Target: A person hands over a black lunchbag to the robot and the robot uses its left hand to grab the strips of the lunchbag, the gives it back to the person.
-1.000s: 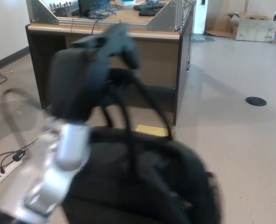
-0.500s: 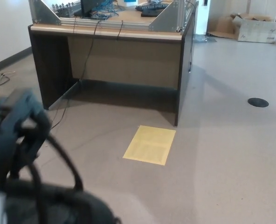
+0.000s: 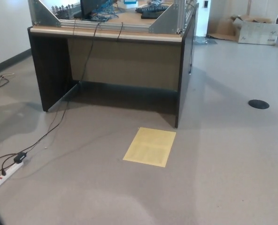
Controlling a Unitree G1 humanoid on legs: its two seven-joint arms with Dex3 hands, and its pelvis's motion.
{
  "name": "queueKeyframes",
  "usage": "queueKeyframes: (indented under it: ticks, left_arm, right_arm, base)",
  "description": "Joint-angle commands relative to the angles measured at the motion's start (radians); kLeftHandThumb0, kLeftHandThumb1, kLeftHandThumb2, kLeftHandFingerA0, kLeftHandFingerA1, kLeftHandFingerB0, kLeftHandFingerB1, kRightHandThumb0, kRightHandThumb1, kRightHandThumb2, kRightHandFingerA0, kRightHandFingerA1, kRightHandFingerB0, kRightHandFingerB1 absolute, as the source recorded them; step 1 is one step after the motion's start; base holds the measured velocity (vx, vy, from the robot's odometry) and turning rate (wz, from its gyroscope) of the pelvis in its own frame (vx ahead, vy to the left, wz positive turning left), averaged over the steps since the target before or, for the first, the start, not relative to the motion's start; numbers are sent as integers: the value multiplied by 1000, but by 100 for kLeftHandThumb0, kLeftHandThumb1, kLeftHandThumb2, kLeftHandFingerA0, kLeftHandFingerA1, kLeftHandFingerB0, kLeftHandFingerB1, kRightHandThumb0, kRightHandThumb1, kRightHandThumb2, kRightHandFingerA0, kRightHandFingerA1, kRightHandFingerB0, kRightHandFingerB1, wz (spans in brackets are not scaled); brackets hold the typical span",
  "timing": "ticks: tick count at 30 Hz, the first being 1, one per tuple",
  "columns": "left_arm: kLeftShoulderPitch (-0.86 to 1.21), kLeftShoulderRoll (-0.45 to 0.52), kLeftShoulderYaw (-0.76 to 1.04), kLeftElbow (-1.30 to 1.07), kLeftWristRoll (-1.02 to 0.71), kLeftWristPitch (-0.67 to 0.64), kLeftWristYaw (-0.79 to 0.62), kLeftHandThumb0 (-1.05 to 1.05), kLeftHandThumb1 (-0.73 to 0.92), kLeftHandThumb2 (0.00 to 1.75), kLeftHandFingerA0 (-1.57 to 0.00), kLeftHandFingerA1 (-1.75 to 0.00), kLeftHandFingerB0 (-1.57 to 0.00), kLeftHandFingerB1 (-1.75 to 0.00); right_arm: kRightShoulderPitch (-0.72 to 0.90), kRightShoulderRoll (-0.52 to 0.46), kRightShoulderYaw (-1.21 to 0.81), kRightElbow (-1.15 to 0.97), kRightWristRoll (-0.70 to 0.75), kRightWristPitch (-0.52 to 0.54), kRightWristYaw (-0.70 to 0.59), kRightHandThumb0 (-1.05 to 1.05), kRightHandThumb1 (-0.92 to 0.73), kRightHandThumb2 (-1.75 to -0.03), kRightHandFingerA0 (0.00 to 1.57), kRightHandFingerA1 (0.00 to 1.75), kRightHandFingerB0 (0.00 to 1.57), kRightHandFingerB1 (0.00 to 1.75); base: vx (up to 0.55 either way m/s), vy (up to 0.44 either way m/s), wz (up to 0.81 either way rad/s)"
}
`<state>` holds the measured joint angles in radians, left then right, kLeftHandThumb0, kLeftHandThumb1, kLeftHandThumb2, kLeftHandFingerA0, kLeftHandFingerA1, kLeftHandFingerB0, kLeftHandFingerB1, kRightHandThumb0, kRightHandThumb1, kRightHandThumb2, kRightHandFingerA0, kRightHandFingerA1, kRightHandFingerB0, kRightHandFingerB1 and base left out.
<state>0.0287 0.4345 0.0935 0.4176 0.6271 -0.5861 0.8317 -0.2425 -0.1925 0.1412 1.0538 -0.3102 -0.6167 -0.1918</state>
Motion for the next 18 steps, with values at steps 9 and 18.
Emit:
queueKeyframes:
  ticks: [9, 18]
  left_arm:
    - [54, 42, -54, 458, 56, -252, 305, -8, 59, 55, -83, -175, -63, -171]
    - [15, 59, -117, 536, 81, -256, 392, -11, 61, 56, -84, -175, -62, -175]
  right_arm:
    - [41, -14, -12, 13, 4, -16, -36, -51, -74, -62, 68, 49, 61, 47]
    - [39, -13, -13, 13, 10, -11, -30, -51, -62, -100, 64, 66, 50, 59]
  base:
    - [0, 0, 0]
    - [0, 0, 0]
